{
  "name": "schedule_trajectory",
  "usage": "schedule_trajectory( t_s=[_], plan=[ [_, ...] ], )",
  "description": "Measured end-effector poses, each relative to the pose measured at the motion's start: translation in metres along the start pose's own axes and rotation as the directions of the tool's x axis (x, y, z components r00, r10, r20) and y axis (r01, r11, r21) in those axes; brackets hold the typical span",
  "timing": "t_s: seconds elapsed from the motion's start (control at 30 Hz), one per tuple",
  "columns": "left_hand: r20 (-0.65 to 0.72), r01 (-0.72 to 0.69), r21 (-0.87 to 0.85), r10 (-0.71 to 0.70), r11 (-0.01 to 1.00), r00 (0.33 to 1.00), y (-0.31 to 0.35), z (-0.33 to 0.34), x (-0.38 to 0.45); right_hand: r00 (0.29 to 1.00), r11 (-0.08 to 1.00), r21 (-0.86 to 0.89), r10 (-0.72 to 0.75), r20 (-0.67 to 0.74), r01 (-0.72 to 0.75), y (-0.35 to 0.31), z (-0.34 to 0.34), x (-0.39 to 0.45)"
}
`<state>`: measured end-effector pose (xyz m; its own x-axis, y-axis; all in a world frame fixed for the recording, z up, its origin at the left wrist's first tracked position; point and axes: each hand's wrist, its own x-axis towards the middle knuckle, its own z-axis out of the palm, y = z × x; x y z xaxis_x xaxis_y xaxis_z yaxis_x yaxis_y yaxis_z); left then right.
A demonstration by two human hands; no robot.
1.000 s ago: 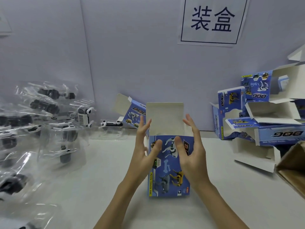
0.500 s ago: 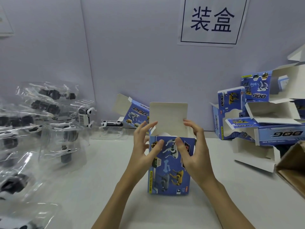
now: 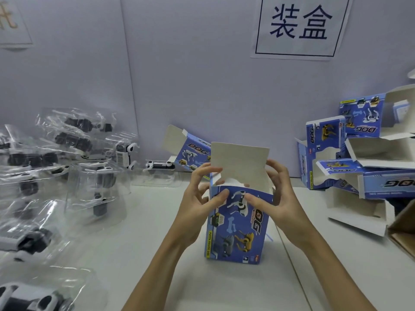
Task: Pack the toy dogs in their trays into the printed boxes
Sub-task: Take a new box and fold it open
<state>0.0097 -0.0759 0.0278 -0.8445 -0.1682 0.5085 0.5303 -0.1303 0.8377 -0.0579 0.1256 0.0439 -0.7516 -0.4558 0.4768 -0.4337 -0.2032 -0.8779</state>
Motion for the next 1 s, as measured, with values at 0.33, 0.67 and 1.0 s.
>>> schedule_trajectory(
  t_s=[0.33,0.67,1.0],
  plan=[
    [-0.078,-0.072,0.059,0.077,0.996,0.994,-0.001,0.006,0.001,0.959,0.981,0.0,-0.188,-0.212,0.192,0.008,0.026,-0.007],
    [-0.07,-0.099,0.052,0.103,0.994,0.992,-0.002,0.005,0.002,0.949,0.987,-0.022,-0.157,-0.274,0.157,0.011,0.017,-0.004],
    [0.006,-0.13,0.257,0.133,0.958,0.991,-0.005,0.011,-0.003,0.945,0.94,-0.177,-0.312,-0.098,0.292,0.021,0.012,-0.01]
  ],
)
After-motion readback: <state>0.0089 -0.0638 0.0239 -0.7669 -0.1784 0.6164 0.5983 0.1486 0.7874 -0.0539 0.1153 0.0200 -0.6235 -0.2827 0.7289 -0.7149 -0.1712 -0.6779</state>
